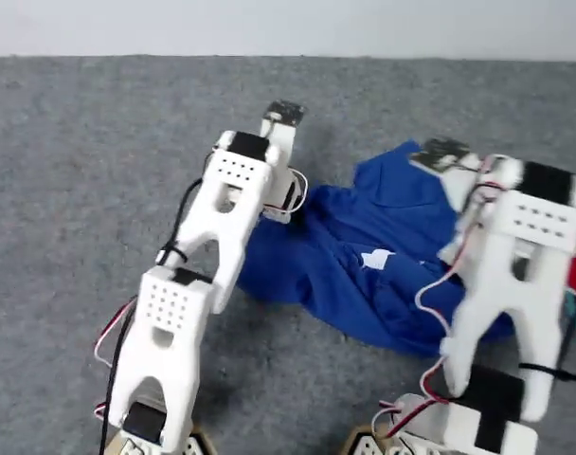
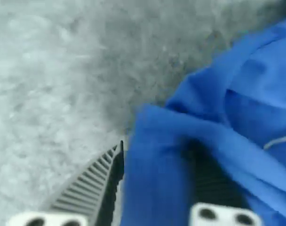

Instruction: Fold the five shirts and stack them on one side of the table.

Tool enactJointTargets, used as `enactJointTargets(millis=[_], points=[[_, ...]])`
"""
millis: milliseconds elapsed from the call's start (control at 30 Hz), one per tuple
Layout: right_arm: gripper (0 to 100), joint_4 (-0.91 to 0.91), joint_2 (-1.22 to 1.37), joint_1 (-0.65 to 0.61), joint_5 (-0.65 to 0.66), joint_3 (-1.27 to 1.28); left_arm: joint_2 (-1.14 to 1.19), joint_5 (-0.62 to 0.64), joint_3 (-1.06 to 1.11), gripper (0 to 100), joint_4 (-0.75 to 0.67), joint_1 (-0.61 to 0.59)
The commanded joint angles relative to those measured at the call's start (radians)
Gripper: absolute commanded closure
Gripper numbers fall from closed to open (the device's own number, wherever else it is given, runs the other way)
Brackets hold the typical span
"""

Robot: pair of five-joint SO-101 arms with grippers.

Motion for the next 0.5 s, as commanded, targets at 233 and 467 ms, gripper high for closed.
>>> enactJointTargets(millis=[233,467], points=[[58.8,0.013,0.128,-0.282,-0.155,-0.003,0.107,-0.144,-0.435,99,0.196,-0.04],[99.4,-0.047,0.289,-0.255,-0.15,-0.005,0.028,-0.147,-0.367,99,0.196,-0.052]])
